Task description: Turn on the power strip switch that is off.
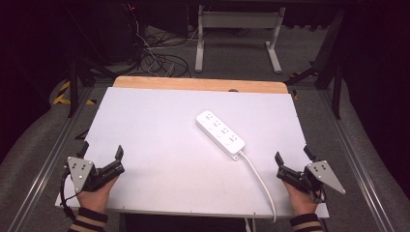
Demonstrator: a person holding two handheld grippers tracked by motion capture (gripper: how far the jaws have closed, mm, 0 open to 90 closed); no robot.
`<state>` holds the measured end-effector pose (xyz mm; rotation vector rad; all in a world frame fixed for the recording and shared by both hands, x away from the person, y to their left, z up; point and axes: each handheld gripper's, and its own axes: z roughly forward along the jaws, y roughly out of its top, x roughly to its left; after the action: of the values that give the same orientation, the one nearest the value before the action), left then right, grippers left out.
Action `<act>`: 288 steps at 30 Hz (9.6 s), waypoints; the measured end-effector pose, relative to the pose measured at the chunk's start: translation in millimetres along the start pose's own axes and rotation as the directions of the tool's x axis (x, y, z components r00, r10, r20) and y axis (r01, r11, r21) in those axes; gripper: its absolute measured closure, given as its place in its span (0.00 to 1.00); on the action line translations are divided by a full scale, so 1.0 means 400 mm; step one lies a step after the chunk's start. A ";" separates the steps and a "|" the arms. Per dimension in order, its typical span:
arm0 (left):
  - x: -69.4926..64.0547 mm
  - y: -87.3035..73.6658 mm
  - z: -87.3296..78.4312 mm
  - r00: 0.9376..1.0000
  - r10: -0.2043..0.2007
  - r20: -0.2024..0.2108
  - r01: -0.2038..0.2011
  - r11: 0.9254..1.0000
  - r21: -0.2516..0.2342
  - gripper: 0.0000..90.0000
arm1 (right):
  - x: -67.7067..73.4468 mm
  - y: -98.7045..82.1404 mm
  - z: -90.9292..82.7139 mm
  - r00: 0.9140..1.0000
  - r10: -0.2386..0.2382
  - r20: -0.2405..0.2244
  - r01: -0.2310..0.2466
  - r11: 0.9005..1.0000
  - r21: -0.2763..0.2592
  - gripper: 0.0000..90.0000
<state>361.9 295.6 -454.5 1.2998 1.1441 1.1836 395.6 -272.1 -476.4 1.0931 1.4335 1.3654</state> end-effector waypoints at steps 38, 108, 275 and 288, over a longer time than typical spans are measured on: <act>-0.004 0.000 0.003 1.000 0.001 0.014 -0.001 1.000 -0.006 0.00 | -0.013 0.025 -0.018 0.998 -0.023 -0.056 0.020 0.998 -0.063 0.21; -0.010 -0.001 -0.043 0.994 0.105 0.014 -0.105 0.994 -0.023 0.00 | 0.330 0.102 0.336 0.902 -0.175 -0.395 0.382 0.751 0.539 1.00; 0.005 -0.004 -0.055 0.997 0.078 0.014 -0.078 0.997 -0.009 0.00 | 0.334 0.031 0.337 0.927 -0.159 -0.339 0.321 0.804 0.500 1.00; 0.004 -0.005 -0.051 0.997 0.073 0.021 -0.073 0.997 -0.009 0.00 | 0.332 0.035 0.336 0.927 -0.154 -0.341 0.317 0.807 0.498 1.00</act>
<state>341.7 298.8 -455.9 1.3550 1.0837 1.2233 492.3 -109.1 -469.4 1.0328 2.1921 0.9728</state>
